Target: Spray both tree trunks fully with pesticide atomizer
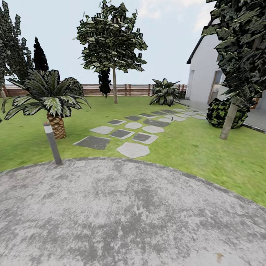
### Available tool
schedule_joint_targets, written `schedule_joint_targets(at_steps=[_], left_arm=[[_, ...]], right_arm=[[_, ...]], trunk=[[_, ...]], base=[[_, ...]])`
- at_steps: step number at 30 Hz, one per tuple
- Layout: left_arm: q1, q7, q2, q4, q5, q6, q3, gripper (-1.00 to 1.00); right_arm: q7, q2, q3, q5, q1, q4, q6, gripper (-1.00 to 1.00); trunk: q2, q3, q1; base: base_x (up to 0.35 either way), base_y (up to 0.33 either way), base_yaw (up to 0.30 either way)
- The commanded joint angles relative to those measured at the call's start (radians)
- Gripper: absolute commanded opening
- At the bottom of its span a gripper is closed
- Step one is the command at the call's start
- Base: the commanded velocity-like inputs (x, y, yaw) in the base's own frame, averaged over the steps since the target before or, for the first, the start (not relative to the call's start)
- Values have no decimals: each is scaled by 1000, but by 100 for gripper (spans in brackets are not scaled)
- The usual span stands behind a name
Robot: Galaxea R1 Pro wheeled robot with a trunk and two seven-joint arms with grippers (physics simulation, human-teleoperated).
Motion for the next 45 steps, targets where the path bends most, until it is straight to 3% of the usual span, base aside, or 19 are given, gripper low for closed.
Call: schedule_joint_targets(at_steps=[1,32,45], left_arm=[[0,0,0,-1,7,-1,-1,100],[0,0,0,33,8,-3,-2,100],[0,-1,0,33,9,-1,-2,100]], right_arm=[[0,0,1,0,1,-1,-1,100],[0,10,-1,-8,0,2,0,100],[1,29,-1,-5,0,3,1,100]], trunk=[[0,-1,1],[0,-1,1],[0,-1,1]], base=[[344,73,0],[347,88,0],[350,37,0]])
